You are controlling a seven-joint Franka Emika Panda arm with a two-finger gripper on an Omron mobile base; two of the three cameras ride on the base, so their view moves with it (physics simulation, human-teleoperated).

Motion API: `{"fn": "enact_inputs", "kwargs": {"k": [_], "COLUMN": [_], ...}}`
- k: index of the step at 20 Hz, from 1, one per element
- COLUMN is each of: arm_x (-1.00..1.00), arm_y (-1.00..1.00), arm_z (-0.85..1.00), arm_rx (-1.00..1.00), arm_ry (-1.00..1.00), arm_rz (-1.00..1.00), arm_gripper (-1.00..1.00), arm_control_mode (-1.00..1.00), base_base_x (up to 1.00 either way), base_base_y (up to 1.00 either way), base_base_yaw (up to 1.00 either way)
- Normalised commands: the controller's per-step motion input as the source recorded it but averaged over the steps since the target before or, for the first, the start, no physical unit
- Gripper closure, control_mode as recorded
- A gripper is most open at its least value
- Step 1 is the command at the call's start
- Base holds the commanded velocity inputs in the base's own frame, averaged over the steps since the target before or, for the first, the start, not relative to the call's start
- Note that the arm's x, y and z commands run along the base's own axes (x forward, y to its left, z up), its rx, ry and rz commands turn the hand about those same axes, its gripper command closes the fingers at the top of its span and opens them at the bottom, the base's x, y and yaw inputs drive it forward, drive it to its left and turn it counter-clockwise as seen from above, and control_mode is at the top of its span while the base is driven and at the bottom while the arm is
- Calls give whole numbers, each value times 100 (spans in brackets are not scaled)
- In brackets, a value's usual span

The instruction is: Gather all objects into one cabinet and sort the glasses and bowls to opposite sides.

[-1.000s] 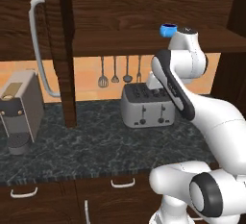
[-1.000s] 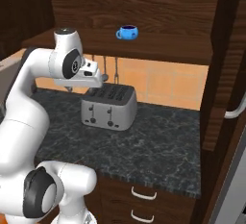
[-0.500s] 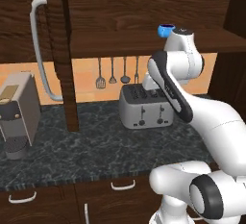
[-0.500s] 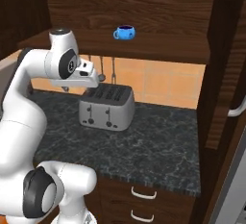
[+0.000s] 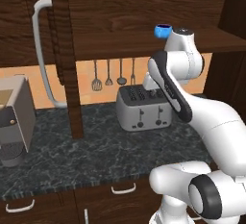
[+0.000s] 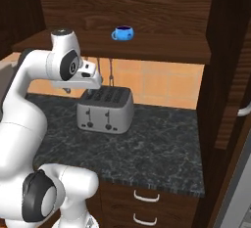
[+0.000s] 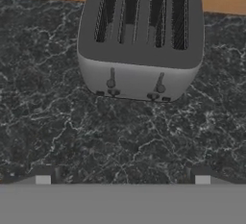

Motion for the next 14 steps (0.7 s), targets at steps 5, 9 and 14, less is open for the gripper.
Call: {"fn": "enact_inputs", "kwargs": {"k": [5,9,14], "arm_x": [0,3,33], "arm_y": [1,-13,-25], "arm_z": [0,22,84], "arm_rx": [0,3,4], "arm_ry": [1,-6,-15], "arm_rz": [0,-4,-7], "arm_gripper": [-100,-100,-100], "arm_control_mode": [-100,-100,-100], "base_base_x": [30,0,0], "base_base_y": [0,0,0], "base_base_yaw": [-11,0,0]}}
